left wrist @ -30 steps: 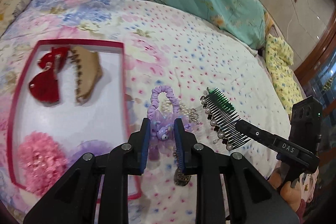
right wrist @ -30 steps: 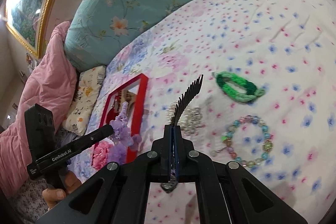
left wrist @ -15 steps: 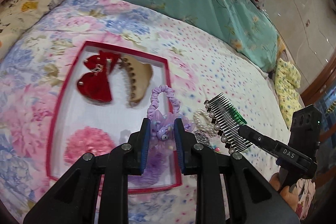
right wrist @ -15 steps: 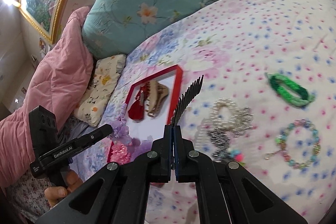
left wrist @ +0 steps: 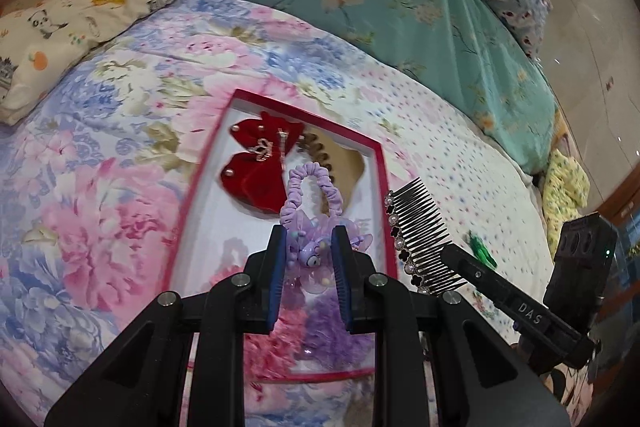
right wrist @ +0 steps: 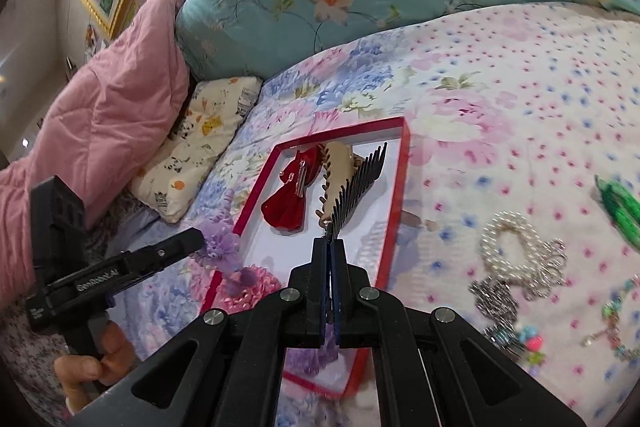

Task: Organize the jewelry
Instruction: 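Carry the scrunchie with the left tool while the right tool carries the comb into the tray, then release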

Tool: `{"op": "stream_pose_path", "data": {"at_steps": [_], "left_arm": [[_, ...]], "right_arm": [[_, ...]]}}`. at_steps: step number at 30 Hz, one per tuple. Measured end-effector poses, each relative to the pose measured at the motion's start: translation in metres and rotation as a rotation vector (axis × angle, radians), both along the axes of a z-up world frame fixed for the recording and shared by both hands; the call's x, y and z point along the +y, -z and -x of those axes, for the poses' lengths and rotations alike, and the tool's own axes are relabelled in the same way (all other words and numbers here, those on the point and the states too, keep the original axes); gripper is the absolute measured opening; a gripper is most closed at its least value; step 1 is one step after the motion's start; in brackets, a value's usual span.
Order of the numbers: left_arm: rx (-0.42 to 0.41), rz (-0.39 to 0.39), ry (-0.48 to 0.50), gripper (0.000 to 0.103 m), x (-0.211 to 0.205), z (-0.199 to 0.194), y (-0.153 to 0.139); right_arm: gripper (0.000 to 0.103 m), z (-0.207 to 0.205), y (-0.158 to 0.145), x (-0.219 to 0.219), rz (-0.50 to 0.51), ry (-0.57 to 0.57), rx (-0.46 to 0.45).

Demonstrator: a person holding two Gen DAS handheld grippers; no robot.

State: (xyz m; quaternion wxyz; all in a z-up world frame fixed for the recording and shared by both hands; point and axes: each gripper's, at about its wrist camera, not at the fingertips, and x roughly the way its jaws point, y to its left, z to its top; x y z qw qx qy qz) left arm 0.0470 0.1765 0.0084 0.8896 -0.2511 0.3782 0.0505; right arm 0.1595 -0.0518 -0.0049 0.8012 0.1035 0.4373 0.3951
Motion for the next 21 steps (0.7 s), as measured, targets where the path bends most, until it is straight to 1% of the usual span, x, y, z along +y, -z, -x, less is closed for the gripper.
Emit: {"op": "stream_pose_path", "data": {"at_steps": [2,10,21], "left_arm": [[0.003,0.002,-0.013,0.020,0.006,-0.002,0.004],[0.015,0.010,-0.020,0.020,0.019,-0.021,0.019],[0.049,0.029,-0.005,0.020,0.024,-0.059,0.043]], "right_arm": [[0.001,-0.003,0.004,0.010,0.023,0.003,-0.016],[0.001,-0.014,0.021,0.028,0.080,0.018,-0.025],[0.001,-0.029,0.039,0.041,0.113,0.017,-0.018]]}}
